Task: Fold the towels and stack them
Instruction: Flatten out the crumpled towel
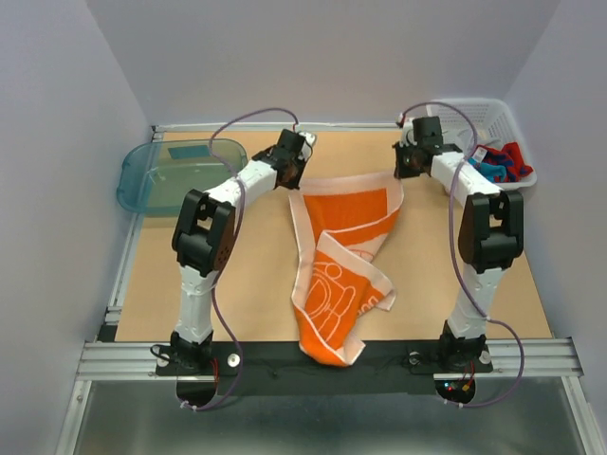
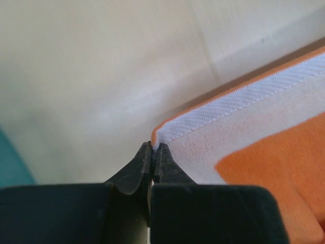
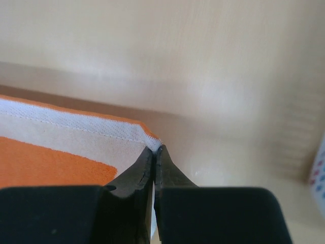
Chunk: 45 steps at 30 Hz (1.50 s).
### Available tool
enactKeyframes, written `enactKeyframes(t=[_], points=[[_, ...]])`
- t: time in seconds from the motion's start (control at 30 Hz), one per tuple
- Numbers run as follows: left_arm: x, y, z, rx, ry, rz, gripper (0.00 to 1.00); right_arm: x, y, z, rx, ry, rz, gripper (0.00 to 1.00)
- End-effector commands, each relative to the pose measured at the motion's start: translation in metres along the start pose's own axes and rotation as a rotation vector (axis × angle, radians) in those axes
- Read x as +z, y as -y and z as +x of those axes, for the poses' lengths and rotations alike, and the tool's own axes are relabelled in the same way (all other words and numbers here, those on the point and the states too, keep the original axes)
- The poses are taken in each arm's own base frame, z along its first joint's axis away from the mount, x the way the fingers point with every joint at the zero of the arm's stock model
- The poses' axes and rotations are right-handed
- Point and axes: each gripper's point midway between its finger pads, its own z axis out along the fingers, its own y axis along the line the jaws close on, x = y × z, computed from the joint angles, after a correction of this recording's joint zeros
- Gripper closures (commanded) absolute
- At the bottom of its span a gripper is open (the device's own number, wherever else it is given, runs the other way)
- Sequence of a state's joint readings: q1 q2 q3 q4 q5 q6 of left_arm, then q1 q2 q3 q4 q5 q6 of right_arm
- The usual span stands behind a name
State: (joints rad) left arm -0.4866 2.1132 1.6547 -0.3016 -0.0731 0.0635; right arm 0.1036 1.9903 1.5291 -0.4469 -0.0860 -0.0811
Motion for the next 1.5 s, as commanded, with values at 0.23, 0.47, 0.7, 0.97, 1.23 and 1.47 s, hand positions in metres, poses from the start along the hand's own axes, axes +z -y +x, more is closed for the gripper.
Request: enactKeyframes(t=[0.23,0.47,0.7,0.97,1.23,1.47], points=[[-0.285,-0.074,-0.234,-0.094,0.745,-0.198,1.00,-0.218,0.003,-0.232,-0.023,0.711,0.071,0.99],[-0.420,-0.078,-0.259,-0.114,1.029,-0.155,1.00,-0.334,-0.002,-0.270,-0.064,0.949,0.107,1.00],[-0.494,-0.059,-0.238,-0.054,1.144,-0.051,1.00,-0.422,-0.020,-0.256,-0.145,1.084,0.084,1.00],[-0.632,-0.033,-0.192,0.024,1.412,0.127,1.00,-0.547,-0.054,-0.210,-0.275,1.289,0.017,0.99],[-0.706,-0.038,-0.172,0.009,1.566,0.176,1.00,-0.626,-0.066,-0.198,-0.311,1.453,0.018,1.00],[-0.657,-0.063,-0.201,-0.129,1.472,0.017,1.00,-0.602,-0.052,-0.232,-0.252,1.445,0.052,1.00]])
